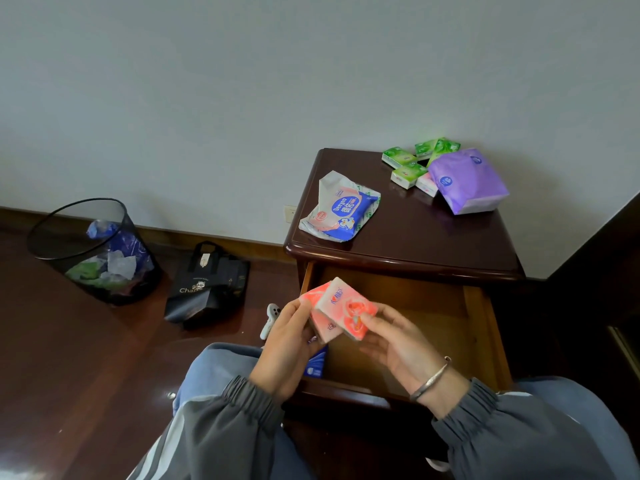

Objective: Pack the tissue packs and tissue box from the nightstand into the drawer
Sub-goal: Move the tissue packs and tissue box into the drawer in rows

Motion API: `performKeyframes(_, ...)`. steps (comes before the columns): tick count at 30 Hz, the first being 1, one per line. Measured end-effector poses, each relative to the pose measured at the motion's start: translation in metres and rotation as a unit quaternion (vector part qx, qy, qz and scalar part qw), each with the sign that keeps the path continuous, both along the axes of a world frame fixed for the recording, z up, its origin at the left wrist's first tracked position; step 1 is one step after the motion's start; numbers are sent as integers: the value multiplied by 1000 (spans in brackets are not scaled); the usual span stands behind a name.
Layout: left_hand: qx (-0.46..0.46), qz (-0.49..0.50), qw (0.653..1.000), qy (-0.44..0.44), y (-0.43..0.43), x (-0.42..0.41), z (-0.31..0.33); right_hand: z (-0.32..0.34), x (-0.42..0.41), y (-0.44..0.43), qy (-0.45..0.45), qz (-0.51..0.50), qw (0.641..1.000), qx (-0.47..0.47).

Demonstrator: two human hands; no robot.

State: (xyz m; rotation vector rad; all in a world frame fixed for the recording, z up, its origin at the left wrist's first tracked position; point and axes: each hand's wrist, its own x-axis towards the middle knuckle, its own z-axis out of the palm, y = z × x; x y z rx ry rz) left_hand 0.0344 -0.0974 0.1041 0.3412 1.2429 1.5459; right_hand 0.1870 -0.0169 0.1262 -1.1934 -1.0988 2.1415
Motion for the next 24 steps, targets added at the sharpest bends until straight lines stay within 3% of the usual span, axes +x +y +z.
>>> performKeyframes(3, -34, -13, 999, 27, 0, -1, 2, 6, 13, 14, 13, 27, 998, 54)
performKeyframes(5, -56, -38, 996, 53, 0, -4, 5, 13, 24, 26, 11, 106, 987, 123)
performKeyframes(9, -88, -113, 986, 86, 0, -2, 11, 31, 28, 46, -101, 286, 902, 306)
performKeyframes(12, -81, -189, 975, 83, 0, 3, 18, 32, 13, 49, -171, 298, 864, 367)
performKeyframes(17, -46, -247, 967, 36, -5, 3, 20, 17, -7, 40, -196, 158, 889, 383)
performKeyframes(20, -52, -218, 973, 54, -7, 2, 17, 4, -11, 31, -209, 82, 901, 371)
performKeyframes(24, -68, -100, 990, 79, -6, 1, 8, -9, -13, 21, -133, 130, 970, 157)
